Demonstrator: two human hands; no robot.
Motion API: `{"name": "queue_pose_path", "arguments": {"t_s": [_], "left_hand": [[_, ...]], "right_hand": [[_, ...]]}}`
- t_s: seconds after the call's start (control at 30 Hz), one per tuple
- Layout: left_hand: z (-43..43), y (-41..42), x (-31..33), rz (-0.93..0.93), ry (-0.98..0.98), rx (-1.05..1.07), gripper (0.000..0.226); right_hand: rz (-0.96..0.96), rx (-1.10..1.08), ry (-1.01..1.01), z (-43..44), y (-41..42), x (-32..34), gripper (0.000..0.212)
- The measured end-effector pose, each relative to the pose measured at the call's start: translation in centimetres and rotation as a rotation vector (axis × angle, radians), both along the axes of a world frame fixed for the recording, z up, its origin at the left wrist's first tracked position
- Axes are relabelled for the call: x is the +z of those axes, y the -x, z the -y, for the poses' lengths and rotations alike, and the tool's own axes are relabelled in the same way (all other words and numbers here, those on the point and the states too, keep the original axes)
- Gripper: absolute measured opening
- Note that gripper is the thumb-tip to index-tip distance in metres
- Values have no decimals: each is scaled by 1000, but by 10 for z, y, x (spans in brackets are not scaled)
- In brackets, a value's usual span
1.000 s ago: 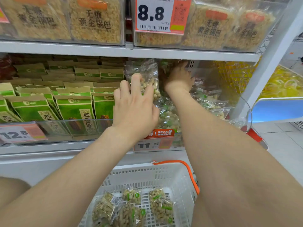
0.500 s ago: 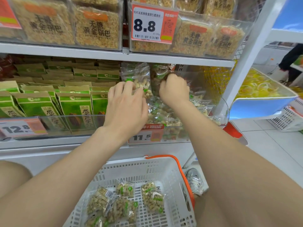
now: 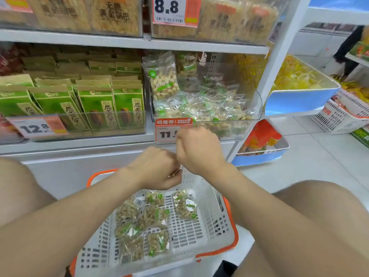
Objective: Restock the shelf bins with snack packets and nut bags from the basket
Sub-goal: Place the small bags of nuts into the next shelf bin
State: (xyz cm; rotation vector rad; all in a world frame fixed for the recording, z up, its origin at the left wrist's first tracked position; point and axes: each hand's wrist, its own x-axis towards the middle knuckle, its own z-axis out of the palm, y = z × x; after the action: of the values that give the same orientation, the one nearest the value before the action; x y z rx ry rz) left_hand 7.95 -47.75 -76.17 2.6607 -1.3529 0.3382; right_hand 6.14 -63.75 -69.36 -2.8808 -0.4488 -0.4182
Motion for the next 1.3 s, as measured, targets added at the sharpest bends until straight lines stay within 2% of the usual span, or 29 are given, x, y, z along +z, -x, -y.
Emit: {"name": "queue_pose_path", "arguments": {"t_s": [0.1,0.3,0.47,0.53,0.63,0.73,0.8,0.87,0.93,1.0,1.07,1.17,1.23,1.3], "left_hand": [[4,10,-30,-211,-445,40,35],[10,40,-105,-513,-805,37,24],[19,73,-180,-463,-1054,-122,20],[20,80,-210,-440,-1021,-129,22],[26,89,-240,-488,-908,-128,38],[33,89,-261,-439,-880,-190,42],[34,88,-278,-473,-815,-137,43],[37,89,-288,-429,-829,-131,42],[37,90,-294,-428,-849,-128,38],[37,89,-288,-434,-907,-117,33],[33,85,-279,-530,-890,-16,31],[36,72,-241,-755,-688,122,31],[39,61,-213,-888,-600,232,18],[32,47,-197,-876,-527,187,23]], "right_hand": [[-223,-16,118,4,22,-37,17],[-521,37,285,6,49,-84,4],[-703,81,418,2,43,-111,6],[-806,85,462,0,36,-119,7],[-884,100,487,-5,25,-128,6],[-866,103,454,-10,17,-132,8],[-852,104,438,-11,14,-133,8],[-859,94,422,-11,13,-133,7],[-868,83,415,-11,14,-133,16],[-886,87,419,-11,16,-131,14],[-896,102,417,-12,17,-130,10],[-907,134,401,-11,17,-125,16],[-913,146,389,-10,17,-118,19],[-896,141,378,-8,16,-108,10]]}}
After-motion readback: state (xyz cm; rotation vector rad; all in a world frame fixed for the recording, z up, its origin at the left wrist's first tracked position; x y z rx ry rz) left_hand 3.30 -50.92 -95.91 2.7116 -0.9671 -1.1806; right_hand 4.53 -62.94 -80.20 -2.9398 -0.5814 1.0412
